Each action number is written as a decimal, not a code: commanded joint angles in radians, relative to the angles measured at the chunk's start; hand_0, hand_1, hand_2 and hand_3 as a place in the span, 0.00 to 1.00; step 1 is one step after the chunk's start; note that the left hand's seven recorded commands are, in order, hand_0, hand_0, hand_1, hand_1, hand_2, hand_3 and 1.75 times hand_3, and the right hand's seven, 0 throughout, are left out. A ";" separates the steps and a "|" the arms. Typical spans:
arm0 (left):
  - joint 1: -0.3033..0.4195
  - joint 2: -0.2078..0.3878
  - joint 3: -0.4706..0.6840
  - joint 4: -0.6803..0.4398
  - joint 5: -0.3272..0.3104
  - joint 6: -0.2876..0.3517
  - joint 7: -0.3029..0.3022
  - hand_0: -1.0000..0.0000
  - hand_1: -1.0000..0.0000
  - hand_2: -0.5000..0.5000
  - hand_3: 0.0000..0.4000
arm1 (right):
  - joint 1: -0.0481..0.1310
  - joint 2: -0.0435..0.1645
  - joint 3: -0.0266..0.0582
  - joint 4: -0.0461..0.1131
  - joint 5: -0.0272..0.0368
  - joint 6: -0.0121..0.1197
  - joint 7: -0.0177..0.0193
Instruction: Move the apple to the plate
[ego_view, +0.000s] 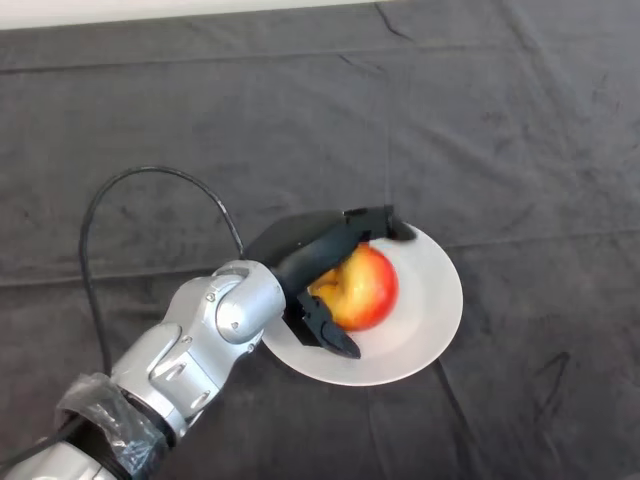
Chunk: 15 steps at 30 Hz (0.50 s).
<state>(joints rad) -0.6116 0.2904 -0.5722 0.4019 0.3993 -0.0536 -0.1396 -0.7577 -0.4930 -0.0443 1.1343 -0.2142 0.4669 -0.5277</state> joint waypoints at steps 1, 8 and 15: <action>-0.030 0.021 -0.011 0.012 -0.002 -0.004 -0.003 1.00 1.00 0.50 0.00 | 0.027 -0.007 0.0001 0.026 -0.0068 0.010 -0.0031; -0.025 0.042 0.017 -0.013 -0.026 -0.009 -0.012 1.00 1.00 0.50 0.00 | 0.027 -0.007 0.0002 0.027 -0.0067 0.009 -0.0033; -0.013 0.084 0.080 -0.030 -0.066 -0.034 -0.019 1.00 1.00 0.50 0.00 | 0.027 -0.007 0.0002 0.026 -0.0065 0.009 -0.0033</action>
<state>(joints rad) -0.6113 0.3331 -0.5229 0.3973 0.3517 -0.0740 -0.1522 -0.7579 -0.4930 -0.0442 1.1343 -0.2143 0.4665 -0.5277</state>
